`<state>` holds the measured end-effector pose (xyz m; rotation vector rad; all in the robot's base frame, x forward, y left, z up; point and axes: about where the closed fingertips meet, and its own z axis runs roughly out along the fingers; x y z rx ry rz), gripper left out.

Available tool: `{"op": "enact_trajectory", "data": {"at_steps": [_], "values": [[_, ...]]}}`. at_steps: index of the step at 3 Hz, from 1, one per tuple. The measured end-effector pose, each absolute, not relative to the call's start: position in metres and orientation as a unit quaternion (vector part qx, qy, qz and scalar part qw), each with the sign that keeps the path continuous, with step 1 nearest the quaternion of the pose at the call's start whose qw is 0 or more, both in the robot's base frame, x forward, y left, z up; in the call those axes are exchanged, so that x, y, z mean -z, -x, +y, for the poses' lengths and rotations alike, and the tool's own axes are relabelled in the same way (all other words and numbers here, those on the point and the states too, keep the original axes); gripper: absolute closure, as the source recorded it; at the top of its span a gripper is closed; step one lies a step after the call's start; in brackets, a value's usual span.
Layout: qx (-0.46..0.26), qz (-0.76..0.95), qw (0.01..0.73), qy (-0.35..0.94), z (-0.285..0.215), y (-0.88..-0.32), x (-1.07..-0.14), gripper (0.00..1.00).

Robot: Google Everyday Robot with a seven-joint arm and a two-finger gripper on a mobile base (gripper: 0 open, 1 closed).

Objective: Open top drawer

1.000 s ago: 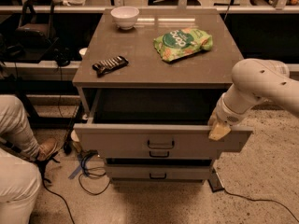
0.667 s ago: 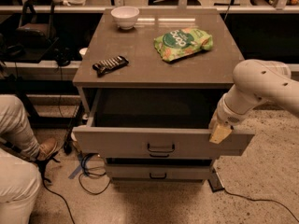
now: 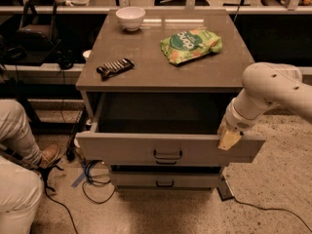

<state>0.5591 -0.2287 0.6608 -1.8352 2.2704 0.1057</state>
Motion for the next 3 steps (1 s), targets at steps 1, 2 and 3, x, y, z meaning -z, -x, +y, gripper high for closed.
{"op": "enact_trajectory", "data": {"at_steps": [1, 2, 3], "values": [[-0.037, 0.772, 0.109, 0.625, -0.2281, -0.5586, -0.6593, 0.59], [-0.038, 0.772, 0.108, 0.625, -0.2276, -0.5582, -0.6582, 0.26], [-0.038, 0.772, 0.108, 0.625, -0.2276, -0.5582, -0.6582, 0.05]]}}
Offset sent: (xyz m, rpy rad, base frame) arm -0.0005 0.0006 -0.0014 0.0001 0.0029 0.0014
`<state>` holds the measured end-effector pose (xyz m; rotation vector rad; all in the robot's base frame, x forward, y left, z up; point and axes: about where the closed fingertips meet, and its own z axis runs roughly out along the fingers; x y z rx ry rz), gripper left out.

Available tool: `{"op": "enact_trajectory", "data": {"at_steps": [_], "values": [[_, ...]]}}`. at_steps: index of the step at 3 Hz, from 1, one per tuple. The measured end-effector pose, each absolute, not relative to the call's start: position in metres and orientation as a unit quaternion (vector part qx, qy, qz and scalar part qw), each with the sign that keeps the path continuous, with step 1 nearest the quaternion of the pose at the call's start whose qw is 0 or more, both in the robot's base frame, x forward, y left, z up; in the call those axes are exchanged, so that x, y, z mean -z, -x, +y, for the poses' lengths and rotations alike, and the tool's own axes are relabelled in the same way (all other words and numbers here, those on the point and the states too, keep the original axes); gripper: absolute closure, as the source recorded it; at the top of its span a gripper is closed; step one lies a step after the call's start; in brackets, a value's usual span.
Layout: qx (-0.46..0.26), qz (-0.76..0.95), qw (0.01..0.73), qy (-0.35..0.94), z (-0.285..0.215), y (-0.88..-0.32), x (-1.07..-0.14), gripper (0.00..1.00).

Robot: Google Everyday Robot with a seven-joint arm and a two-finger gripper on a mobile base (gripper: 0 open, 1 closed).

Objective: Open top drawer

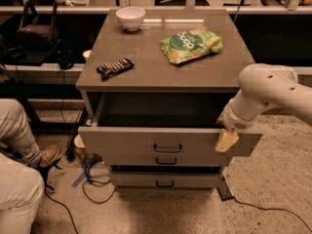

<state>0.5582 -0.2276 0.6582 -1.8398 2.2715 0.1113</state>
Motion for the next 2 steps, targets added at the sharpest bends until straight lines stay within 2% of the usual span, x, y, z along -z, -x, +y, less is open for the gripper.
{"op": "enact_trajectory", "data": {"at_steps": [1, 2], "values": [[-0.039, 0.759, 0.100, 0.643, -0.222, -0.552, -0.658, 0.00], [-0.046, 0.735, 0.073, 0.672, -0.210, -0.534, -0.659, 0.00]]}}
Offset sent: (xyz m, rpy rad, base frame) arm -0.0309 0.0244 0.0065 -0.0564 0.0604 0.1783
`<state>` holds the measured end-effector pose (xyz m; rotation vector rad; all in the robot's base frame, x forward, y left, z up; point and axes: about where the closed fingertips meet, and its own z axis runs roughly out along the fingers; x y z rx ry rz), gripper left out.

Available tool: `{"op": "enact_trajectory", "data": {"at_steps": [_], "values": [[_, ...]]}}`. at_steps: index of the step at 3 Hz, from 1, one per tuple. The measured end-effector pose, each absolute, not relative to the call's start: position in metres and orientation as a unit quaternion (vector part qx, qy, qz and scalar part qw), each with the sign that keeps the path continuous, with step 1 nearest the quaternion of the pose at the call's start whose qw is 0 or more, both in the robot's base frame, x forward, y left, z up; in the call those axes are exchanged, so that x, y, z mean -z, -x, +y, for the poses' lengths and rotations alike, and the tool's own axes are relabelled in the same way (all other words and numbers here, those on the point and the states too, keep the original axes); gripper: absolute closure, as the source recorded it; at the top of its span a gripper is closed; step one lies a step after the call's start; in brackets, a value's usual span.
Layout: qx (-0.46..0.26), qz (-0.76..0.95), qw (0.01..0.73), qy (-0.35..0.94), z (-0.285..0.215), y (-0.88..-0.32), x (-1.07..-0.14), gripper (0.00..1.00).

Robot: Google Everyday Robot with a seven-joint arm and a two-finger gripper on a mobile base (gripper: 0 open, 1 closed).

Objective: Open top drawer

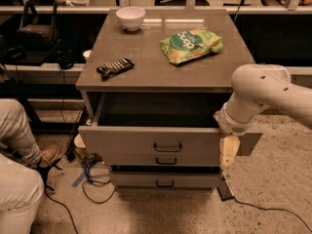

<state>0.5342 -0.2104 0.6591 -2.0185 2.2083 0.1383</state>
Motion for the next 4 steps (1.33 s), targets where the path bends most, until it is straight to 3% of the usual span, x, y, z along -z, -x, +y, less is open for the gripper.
{"op": "enact_trajectory", "data": {"at_steps": [1, 3, 4], "values": [[-0.055, 0.727, 0.052, 0.683, -0.207, -0.520, -0.658, 0.00], [-0.067, 0.743, 0.023, 0.665, -0.225, -0.467, -0.659, 0.49], [-0.066, 0.743, 0.023, 0.665, -0.225, -0.467, -0.668, 0.80]]}}
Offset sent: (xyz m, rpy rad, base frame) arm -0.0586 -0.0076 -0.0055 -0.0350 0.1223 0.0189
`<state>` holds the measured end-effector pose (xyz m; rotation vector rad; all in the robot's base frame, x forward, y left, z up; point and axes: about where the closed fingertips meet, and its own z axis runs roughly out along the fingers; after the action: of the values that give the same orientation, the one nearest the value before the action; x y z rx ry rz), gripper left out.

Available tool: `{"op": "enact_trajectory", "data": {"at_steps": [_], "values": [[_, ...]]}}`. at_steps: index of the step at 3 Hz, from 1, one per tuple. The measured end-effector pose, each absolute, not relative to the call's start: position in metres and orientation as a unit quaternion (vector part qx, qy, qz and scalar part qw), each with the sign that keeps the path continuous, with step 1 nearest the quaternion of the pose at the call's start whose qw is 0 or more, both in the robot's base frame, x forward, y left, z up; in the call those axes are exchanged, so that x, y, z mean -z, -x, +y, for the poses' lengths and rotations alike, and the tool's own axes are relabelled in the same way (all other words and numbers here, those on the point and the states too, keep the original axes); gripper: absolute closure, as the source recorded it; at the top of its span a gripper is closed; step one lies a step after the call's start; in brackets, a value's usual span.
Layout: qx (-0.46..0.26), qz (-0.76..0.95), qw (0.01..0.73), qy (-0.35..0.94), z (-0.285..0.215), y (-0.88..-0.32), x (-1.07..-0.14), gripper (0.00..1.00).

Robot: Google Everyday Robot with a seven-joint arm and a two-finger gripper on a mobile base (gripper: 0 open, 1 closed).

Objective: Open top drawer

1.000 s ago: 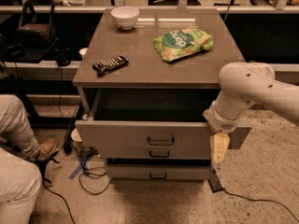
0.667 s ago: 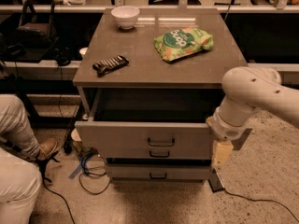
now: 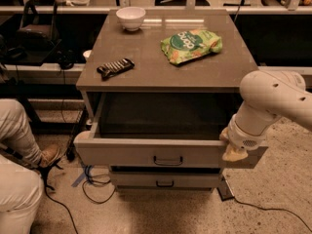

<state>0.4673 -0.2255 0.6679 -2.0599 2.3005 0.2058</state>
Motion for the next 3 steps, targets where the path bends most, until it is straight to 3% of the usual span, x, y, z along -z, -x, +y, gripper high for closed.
{"op": "enact_trajectory", "data": {"at_steps": [1, 2, 3], "values": [[-0.066, 0.743, 0.023, 0.665, -0.2255, -0.4673, -0.6723, 1.00], [-0.067, 0.743, 0.023, 0.665, -0.2255, -0.4673, -0.6759, 0.00], [-0.067, 0.743, 0.023, 0.665, -0.2255, -0.4673, -0.6758, 0.00]]}}
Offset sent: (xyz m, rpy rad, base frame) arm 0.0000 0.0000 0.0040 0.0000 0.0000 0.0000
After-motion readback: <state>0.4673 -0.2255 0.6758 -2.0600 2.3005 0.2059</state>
